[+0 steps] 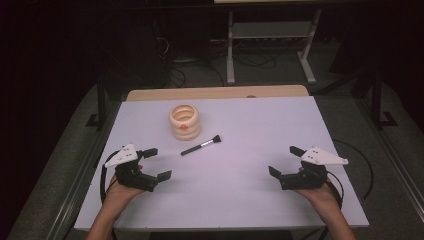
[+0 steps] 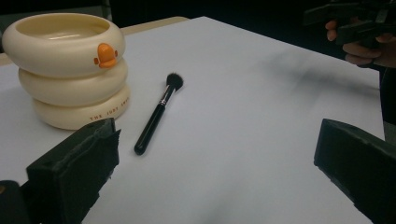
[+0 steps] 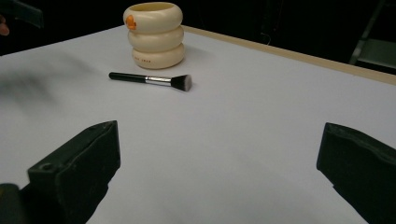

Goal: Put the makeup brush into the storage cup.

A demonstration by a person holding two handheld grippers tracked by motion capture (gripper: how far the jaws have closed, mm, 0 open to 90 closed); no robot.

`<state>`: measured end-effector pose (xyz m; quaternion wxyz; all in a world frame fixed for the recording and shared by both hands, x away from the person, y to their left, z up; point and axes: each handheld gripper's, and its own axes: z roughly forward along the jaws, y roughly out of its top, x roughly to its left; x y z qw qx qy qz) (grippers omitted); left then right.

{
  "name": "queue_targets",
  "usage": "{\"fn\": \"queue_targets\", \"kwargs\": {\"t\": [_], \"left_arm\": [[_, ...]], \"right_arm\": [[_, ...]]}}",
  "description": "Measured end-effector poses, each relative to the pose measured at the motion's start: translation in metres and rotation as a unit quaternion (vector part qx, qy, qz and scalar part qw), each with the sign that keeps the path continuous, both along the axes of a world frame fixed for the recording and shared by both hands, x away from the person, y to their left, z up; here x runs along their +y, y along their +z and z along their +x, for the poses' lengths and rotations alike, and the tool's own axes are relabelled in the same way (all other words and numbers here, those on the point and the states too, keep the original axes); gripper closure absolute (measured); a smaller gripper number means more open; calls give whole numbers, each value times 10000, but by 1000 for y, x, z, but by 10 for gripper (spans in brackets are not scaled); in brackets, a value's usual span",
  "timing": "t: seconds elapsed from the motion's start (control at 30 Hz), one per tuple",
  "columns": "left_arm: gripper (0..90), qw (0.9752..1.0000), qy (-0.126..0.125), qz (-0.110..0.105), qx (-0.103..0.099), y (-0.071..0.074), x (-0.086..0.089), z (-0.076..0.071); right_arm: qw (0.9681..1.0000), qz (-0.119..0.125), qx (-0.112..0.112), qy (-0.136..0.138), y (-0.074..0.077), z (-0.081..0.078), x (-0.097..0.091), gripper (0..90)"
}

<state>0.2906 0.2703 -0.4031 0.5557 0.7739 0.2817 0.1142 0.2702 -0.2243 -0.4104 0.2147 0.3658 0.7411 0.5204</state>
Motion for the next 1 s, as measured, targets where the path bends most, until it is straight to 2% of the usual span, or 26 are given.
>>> {"fn": "queue_targets", "kwargs": {"t": [0.43, 0.67, 1.0], "left_arm": [[0, 10000, -28, 17, 9, 0, -8, 6], [0, 9999, -130, 62, -14, 1, -14, 11], [0, 9996, -250, 95, -6, 2, -25, 20]], "right_arm": [[10000, 46, 9, -31, 0, 0, -2, 0], [10000, -47, -16, -11, -1, 0, -1, 0], [10000, -12, -24, -58, -1, 0, -1, 0]]}}
